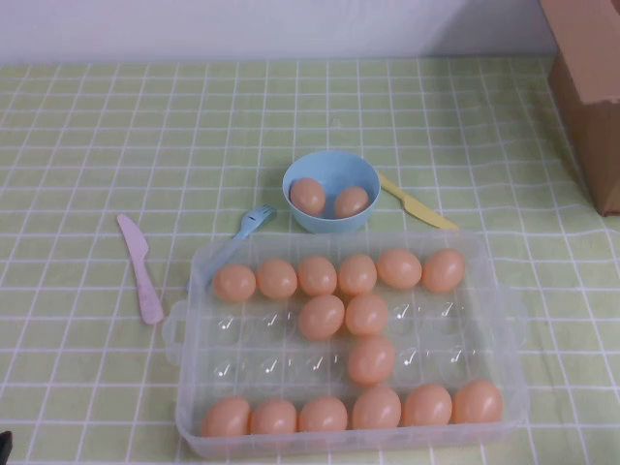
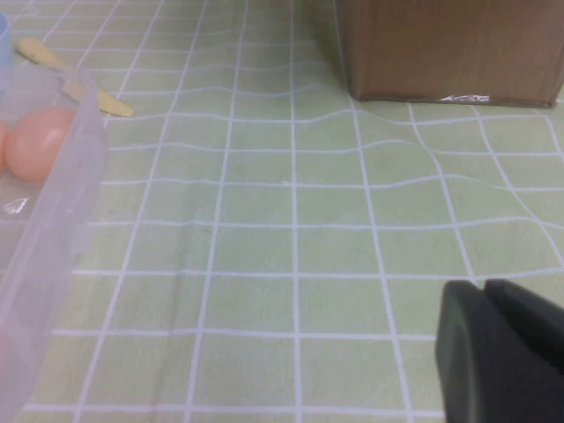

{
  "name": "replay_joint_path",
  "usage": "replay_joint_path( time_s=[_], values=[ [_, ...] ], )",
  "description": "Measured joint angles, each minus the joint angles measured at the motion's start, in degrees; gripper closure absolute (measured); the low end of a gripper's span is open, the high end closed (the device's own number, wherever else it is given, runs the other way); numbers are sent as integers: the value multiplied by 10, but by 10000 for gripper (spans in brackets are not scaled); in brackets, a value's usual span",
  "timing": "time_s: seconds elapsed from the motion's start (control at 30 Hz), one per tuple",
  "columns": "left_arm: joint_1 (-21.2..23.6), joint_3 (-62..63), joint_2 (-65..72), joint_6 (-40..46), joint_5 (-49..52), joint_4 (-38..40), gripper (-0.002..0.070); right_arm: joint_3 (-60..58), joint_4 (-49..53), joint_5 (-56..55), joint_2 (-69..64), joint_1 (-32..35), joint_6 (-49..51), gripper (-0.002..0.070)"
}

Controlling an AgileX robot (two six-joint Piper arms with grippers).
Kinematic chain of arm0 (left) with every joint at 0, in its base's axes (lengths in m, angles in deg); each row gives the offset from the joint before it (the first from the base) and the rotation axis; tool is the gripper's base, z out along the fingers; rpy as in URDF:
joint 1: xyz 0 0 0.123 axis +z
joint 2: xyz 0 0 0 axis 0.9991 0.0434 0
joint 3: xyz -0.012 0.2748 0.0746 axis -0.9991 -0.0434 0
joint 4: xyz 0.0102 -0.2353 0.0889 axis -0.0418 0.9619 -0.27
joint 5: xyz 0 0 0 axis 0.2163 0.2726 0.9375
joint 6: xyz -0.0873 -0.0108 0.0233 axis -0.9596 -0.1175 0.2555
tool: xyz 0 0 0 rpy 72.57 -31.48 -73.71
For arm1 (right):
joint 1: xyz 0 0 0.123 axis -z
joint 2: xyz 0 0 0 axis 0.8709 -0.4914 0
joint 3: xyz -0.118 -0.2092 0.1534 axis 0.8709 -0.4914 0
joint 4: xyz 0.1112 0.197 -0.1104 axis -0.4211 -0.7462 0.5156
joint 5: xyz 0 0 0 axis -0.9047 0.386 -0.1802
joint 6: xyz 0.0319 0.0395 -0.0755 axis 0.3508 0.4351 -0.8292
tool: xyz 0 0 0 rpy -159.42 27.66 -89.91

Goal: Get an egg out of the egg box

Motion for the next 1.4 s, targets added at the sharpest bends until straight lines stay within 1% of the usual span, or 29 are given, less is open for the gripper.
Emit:
replay_joint_path(
  time_s=[0.47, 0.57, 0.67, 0.93, 1.0, 1.07, 1.17, 1.4],
  values=[
    [0, 0, 0, 0, 0, 0, 678, 0, 0, 0, 0, 0, 0, 694],
    [0, 0, 0, 0, -2, 14, 678, 0, 0, 0, 0, 0, 0, 694],
    [0, 0, 0, 0, -16, 50, 678, 0, 0, 0, 0, 0, 0, 694],
    [0, 0, 0, -50, -99, 328, 678, 0, 0, 0, 0, 0, 0, 694],
    [0, 0, 0, -55, -111, 371, 678, 0, 0, 0, 0, 0, 0, 694],
    [0, 0, 0, -55, -121, 393, 678, 0, 0, 0, 0, 0, 0, 694],
    [0, 0, 0, -50, -132, 405, 678, 0, 0, 0, 0, 0, 0, 694],
    [0, 0, 0, 10, -138, 406, 678, 0, 0, 0, 0, 0, 0, 694]
  ],
)
